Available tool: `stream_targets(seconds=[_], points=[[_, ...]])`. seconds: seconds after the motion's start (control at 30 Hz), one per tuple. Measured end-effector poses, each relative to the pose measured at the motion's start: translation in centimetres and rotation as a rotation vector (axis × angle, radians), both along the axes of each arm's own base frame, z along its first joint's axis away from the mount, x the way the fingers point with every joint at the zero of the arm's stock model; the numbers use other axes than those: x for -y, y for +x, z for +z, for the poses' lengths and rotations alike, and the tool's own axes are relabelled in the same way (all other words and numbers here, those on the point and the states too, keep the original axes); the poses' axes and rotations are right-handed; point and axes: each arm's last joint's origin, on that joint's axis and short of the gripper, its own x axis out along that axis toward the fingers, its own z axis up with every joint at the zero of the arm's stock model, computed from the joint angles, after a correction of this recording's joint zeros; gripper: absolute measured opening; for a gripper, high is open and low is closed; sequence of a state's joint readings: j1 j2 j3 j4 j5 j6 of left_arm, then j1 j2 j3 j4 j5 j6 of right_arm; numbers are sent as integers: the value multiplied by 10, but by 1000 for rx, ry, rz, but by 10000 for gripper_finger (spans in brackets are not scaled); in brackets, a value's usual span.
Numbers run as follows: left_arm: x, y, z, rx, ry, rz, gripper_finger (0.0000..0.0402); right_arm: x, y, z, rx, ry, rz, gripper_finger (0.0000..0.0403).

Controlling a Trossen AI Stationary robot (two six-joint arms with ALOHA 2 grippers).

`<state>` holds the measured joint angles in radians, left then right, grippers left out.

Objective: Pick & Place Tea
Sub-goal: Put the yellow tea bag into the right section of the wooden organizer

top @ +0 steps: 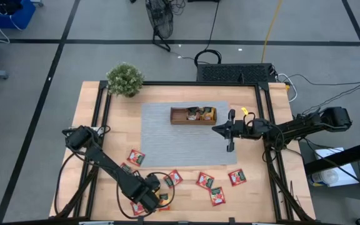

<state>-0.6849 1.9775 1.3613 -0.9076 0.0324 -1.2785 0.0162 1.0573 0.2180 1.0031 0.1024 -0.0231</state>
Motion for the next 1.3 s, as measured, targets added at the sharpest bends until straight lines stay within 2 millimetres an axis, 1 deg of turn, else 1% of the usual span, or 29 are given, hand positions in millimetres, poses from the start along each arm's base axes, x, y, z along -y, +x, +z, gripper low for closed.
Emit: stream_targets(seconds=[0.17, 0.33, 0.43, 0.6, 0.73, 0.9, 0.97, 1.07, 1.17, 1.3], points=[[0, 0, 0, 12, 14, -4, 250, 0, 0, 0, -2, 0, 1, 0], [-2, 2, 0, 29, 32, 16, 267, 0, 0, 0, -5, 0, 1, 0], [-2, 6, -1, 58, 1, 31, 268, 0, 0, -1, -5, 0, 2, 0], [1, 12, -12, 133, -109, 30, 269, 0, 0, 0, -5, 1, 2, 0], [-4, 8, -24, 138, -141, 84, 269, 0, 0, 0, -5, 4, 3, 0], [-9, 2, -32, 113, -122, 124, 265, 0, 0, 0, -5, 5, 3, 0], [-10, 1, -34, 127, -103, 115, 252, 0, 0, 0, -6, 5, 3, 0], [-10, 0, -35, 147, -87, 107, 215, 0, 0, 0, -6, 7, 3, 0], [-11, -1, -36, 152, -69, 107, 163, 0, 0, -1, -7, 11, 3, 0], [-12, -1, -37, 157, -50, 106, 84, 0, 0, -1, -8, 11, 3, 0]])
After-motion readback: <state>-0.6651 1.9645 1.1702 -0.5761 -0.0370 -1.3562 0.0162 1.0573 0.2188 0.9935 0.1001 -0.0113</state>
